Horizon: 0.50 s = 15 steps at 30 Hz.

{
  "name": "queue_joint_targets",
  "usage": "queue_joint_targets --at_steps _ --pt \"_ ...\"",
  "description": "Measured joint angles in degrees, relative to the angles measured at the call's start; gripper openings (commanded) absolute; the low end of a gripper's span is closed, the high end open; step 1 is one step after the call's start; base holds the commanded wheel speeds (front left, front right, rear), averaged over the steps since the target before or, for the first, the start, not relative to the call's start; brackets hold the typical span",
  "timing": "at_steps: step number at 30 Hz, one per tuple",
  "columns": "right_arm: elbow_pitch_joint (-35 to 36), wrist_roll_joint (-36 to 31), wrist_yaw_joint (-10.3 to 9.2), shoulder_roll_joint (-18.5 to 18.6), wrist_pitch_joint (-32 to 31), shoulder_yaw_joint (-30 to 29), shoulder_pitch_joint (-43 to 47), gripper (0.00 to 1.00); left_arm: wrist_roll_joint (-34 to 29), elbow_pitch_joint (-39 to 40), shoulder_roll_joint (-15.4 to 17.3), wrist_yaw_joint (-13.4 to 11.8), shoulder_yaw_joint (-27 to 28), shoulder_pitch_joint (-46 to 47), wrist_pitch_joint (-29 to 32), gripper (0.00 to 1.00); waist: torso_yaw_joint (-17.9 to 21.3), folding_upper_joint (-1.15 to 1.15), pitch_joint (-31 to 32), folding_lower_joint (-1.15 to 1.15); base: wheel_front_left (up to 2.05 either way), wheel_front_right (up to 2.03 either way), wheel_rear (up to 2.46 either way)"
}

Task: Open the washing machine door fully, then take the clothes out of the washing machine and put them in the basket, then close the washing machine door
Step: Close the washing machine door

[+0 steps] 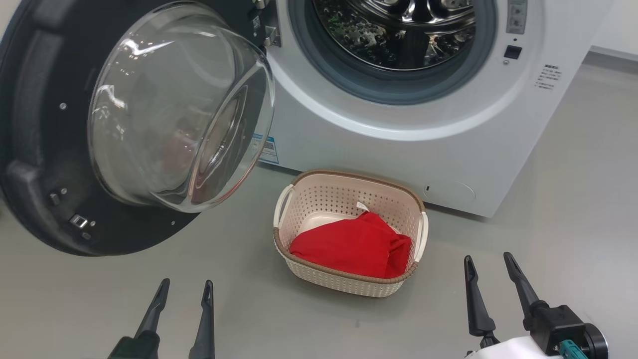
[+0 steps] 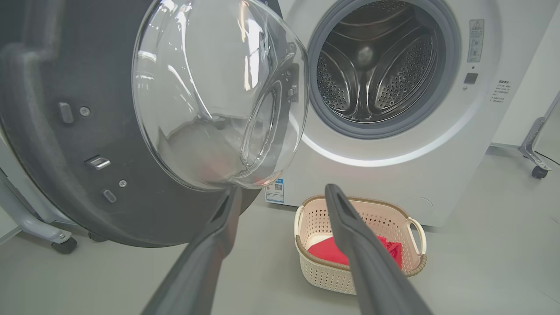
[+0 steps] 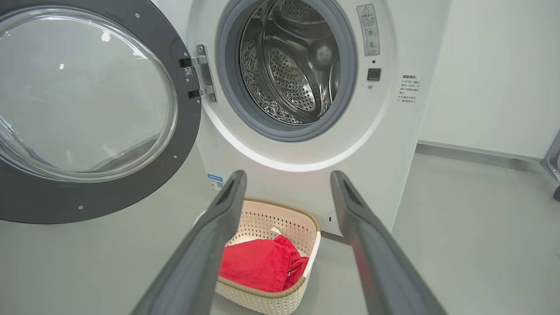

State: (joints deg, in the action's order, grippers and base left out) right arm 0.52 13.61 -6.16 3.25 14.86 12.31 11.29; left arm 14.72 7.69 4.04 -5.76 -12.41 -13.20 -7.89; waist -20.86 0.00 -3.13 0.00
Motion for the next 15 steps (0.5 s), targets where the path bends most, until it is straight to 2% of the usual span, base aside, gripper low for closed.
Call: queue_joint_targets --at_steps 7,15 --pt "-0.4 -0.1 0.04 0.0 0.0 0.9 0.0 1.00 0.4 -0.2 -0.1 -0.1 0.8 0.0 -0.3 1.00 -3.6 0.00 0.3 0.00 0.00 0.00 0.00" --pt "-0.9 -0.1 0.21 0.0 0.0 1.5 0.0 1.00 0.4 -0.1 -0.1 -0.3 1.3 -0.1 -0.6 1.00 -4.5 0.00 0.7 0.00 0.00 0.00 0.00"
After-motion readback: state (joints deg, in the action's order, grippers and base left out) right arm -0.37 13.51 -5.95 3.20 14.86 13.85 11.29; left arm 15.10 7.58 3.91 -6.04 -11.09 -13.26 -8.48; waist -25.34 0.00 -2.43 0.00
